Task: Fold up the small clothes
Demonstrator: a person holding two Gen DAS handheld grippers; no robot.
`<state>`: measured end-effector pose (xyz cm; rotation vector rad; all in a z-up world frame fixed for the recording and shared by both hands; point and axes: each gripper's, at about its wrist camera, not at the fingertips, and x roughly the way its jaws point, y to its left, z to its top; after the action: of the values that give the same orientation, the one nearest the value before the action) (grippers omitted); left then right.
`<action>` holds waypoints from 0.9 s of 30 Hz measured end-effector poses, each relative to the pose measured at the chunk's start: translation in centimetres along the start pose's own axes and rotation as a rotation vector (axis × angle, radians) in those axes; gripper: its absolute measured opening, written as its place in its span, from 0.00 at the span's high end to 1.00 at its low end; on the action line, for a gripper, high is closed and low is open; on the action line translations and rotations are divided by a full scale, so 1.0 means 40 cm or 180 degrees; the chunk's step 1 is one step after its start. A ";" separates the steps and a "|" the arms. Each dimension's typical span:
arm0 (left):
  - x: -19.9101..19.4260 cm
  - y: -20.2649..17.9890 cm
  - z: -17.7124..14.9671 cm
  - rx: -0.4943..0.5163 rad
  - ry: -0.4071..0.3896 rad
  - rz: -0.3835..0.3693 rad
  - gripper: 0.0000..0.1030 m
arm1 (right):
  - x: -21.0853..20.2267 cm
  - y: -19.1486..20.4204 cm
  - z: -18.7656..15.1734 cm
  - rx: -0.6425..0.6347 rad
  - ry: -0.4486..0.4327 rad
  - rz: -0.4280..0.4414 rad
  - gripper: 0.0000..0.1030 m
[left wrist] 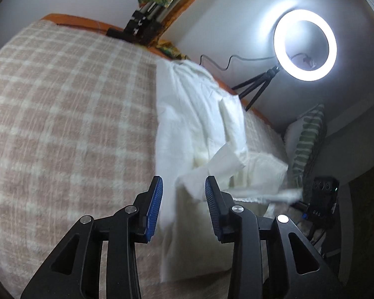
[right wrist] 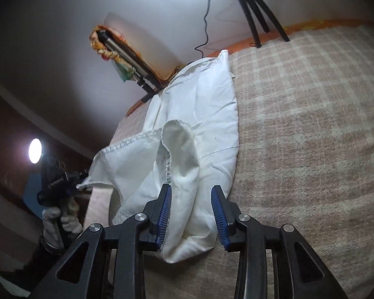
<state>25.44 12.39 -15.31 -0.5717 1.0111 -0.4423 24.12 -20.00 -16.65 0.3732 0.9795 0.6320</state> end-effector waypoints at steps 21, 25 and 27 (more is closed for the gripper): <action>0.062 -0.081 -0.074 0.0394 0.0378 -0.0240 0.67 | 0.037 0.079 -0.035 -0.0188 0.0441 0.1012 0.65; 0.109 -0.115 -0.041 0.0509 0.0245 0.0006 0.67 | 0.093 0.111 0.026 -0.0229 0.0340 0.0912 0.65; 0.109 -0.125 -0.025 0.0565 0.0114 0.0123 0.67 | 0.101 0.105 0.069 -0.0112 0.0172 0.0960 0.65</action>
<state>26.20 5.72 -15.44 -0.3857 1.0039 -0.5038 26.75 -14.24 -15.49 0.4794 0.9701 0.9355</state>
